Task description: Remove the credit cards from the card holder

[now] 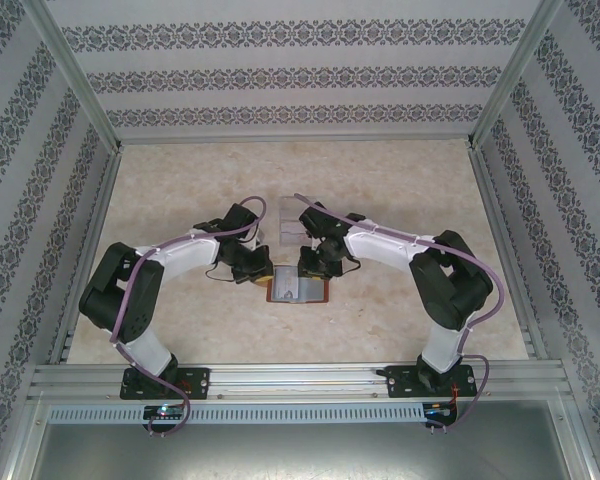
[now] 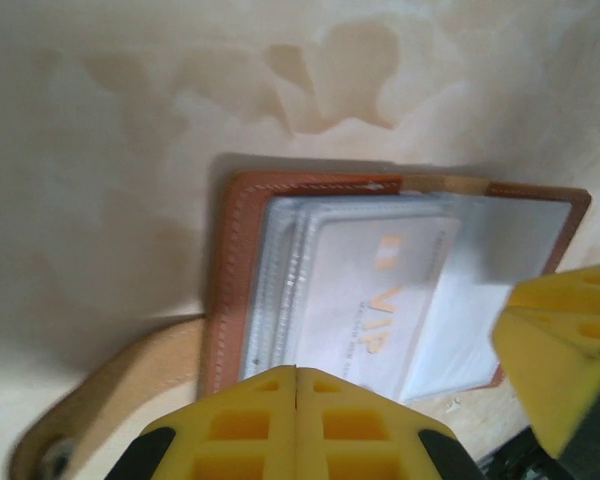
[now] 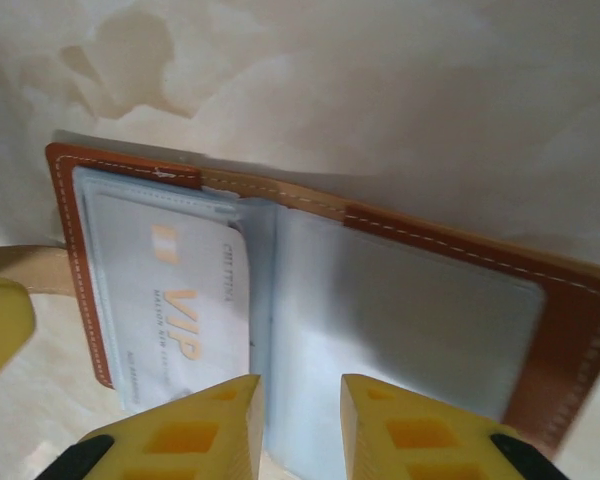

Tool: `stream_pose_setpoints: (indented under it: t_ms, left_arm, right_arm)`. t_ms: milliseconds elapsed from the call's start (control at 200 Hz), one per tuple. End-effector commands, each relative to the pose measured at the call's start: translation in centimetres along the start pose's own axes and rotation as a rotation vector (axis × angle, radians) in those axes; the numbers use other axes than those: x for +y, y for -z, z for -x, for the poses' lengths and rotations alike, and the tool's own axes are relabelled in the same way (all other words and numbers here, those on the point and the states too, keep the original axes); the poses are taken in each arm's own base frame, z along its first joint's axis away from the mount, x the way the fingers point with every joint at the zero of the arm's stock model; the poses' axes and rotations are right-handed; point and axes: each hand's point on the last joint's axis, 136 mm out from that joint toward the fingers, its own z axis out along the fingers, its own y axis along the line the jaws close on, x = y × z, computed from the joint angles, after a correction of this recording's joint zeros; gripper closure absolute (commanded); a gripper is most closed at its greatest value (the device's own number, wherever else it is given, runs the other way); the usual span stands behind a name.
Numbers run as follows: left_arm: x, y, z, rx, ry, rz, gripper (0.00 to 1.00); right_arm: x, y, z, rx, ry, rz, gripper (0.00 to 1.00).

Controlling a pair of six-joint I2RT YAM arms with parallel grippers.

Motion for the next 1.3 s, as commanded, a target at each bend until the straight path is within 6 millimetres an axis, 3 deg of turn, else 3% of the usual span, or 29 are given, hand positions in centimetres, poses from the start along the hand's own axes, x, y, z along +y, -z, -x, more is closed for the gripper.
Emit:
stream_pose_setpoints:
  t_ms: [0, 545, 999, 1299]
  left_arm:
    - [-1.9, -0.1, -0.4, 0.027, -0.013, -0.049, 1.00]
    - [-1.4, -2.5, -1.2, 0.102, -0.008, -0.043, 1.00]
    - [-0.2, -2.9, -1.5, 0.110, -0.001, -0.001, 1.00]
    - [0.0, -2.9, -1.6, 0.110, 0.003, 0.003, 1.00]
  right_arm:
    - [1.9, -0.2, 0.2, 0.007, -0.035, 0.128, 0.74]
    - [1.4, -1.2, 0.0, 0.027, -0.067, 0.148, 0.76]
    - [2.1, -2.0, -0.1, 0.052, -0.072, 0.188, 0.76]
    - [0.9, -2.6, -0.2, 0.055, -0.070, 0.128, 0.76]
